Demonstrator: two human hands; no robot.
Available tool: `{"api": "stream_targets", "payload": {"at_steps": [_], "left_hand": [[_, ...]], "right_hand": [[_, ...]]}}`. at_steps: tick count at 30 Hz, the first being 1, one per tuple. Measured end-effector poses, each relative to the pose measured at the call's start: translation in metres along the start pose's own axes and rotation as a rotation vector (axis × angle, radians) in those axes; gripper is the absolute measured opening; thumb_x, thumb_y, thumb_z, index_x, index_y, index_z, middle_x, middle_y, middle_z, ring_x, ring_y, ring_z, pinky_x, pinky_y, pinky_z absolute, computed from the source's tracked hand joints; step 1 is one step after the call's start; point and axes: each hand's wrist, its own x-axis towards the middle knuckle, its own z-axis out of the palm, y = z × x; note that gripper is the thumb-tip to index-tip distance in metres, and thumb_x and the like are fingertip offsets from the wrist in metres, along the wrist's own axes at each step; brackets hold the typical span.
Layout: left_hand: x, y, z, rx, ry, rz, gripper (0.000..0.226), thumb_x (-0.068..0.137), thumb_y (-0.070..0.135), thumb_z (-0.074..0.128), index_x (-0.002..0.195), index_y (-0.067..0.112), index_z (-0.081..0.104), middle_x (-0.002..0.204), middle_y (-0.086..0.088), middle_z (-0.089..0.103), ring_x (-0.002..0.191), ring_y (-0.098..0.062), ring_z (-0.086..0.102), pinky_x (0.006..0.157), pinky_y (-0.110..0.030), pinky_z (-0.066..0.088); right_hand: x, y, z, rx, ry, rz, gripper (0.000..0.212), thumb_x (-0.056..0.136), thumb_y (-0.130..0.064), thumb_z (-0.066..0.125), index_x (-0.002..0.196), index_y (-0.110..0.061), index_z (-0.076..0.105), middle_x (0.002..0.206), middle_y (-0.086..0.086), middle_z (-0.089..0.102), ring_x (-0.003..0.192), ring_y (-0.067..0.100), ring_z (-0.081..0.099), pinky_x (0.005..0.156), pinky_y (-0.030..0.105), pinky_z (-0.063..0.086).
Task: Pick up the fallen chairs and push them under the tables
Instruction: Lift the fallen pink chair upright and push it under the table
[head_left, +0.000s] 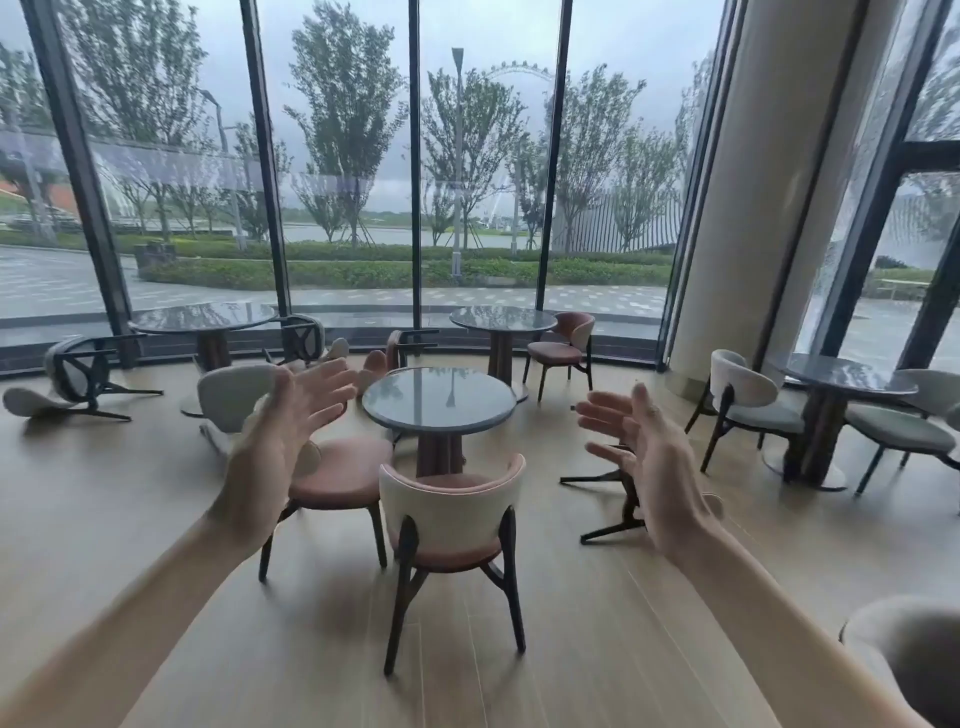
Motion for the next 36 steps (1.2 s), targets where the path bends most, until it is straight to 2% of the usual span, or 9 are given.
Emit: {"api": "stream_targets", "payload": {"at_steps": [2, 4, 7, 11, 14, 17, 22, 30, 36], "left_hand": [[0.019, -0.019, -0.006, 0.017, -0.039, -0.004, 0.063, 0.099, 0.045, 0.021, 0.134, 0.005, 0.055, 0.133, -0.009, 0.064, 0.126, -0.022, 0.059, 0.109, -0.040, 0.041], [0.046, -0.043, -0.007, 0.033, -0.076, -0.048, 0.064, 0.099, 0.053, 0.025, 0.132, 0.009, 0.057, 0.129, -0.004, 0.067, 0.122, -0.019, 0.061, 0.107, -0.039, 0.042], [0.098, -0.075, -0.006, 0.028, -0.184, -0.178, 0.095, 0.072, 0.089, 0.039, 0.127, 0.013, 0.055, 0.121, 0.000, 0.066, 0.115, -0.020, 0.061, 0.109, -0.041, 0.040], [0.156, -0.121, 0.005, 0.060, -0.302, -0.035, 0.079, 0.088, 0.075, 0.033, 0.132, 0.015, 0.057, 0.134, -0.002, 0.064, 0.123, -0.017, 0.060, 0.110, -0.042, 0.041], [0.190, -0.156, 0.019, -0.026, -0.255, -0.027, 0.069, 0.096, 0.062, 0.029, 0.134, 0.011, 0.056, 0.134, -0.006, 0.064, 0.124, -0.020, 0.060, 0.111, -0.045, 0.041], [0.221, -0.192, 0.038, -0.053, -0.256, -0.084, 0.063, 0.098, 0.049, 0.022, 0.135, 0.010, 0.055, 0.133, -0.008, 0.065, 0.123, -0.021, 0.061, 0.111, -0.050, 0.041], [0.265, -0.244, 0.080, -0.090, -0.288, -0.108, 0.062, 0.098, 0.054, 0.025, 0.133, 0.015, 0.059, 0.130, -0.003, 0.068, 0.123, -0.020, 0.062, 0.110, -0.048, 0.042], [0.344, -0.325, 0.225, -0.131, -0.300, -0.134, 0.064, 0.098, 0.055, 0.024, 0.134, 0.014, 0.058, 0.132, -0.002, 0.066, 0.123, -0.021, 0.062, 0.111, -0.052, 0.040], [0.412, -0.377, 0.317, -0.115, -0.336, -0.135, 0.064, 0.098, 0.054, 0.026, 0.133, 0.012, 0.059, 0.129, -0.003, 0.068, 0.122, -0.020, 0.062, 0.109, -0.048, 0.042]], "right_hand": [[0.016, 0.014, 0.008, 0.011, 0.021, 0.029, 0.058, 0.096, -0.053, 0.031, 0.116, -0.011, 0.067, 0.113, 0.007, 0.073, 0.108, 0.020, 0.067, 0.097, 0.047, 0.051], [0.030, 0.030, 0.014, 0.065, 0.058, 0.056, 0.062, 0.092, -0.056, 0.034, 0.116, -0.009, 0.066, 0.111, 0.007, 0.074, 0.107, 0.021, 0.068, 0.093, 0.044, 0.053], [0.065, 0.057, 0.035, 0.152, 0.135, 0.133, 0.057, 0.099, -0.052, 0.033, 0.116, -0.008, 0.065, 0.109, 0.009, 0.075, 0.108, 0.025, 0.068, 0.088, 0.042, 0.053], [0.124, 0.081, 0.080, 0.069, 0.121, 0.116, 0.052, 0.106, -0.040, 0.027, 0.121, -0.004, 0.062, 0.115, 0.012, 0.072, 0.111, 0.027, 0.066, 0.099, 0.052, 0.049], [0.153, 0.093, 0.088, 0.125, 0.178, 0.039, 0.051, 0.106, -0.037, 0.026, 0.123, -0.003, 0.061, 0.118, 0.013, 0.070, 0.114, 0.027, 0.064, 0.101, 0.051, 0.048], [0.187, 0.095, 0.067, 0.166, 0.194, 0.024, 0.050, 0.105, -0.040, 0.029, 0.121, -0.006, 0.062, 0.116, 0.012, 0.071, 0.114, 0.027, 0.065, 0.096, 0.046, 0.050], [0.239, 0.096, 0.016, 0.014, 0.184, -0.073, 0.049, 0.098, -0.044, 0.038, 0.116, -0.009, 0.066, 0.114, 0.009, 0.073, 0.109, 0.023, 0.068, 0.090, 0.040, 0.052], [0.373, 0.178, -0.055, 0.045, 0.230, 0.010, 0.045, 0.098, -0.043, 0.042, 0.112, -0.010, 0.068, 0.111, 0.010, 0.074, 0.107, 0.023, 0.069, 0.093, 0.043, 0.054], [0.457, 0.234, -0.149, 0.054, 0.273, 0.044, 0.049, 0.093, -0.048, 0.043, 0.113, -0.012, 0.068, 0.111, 0.008, 0.074, 0.108, 0.023, 0.068, 0.095, 0.045, 0.053]]}}
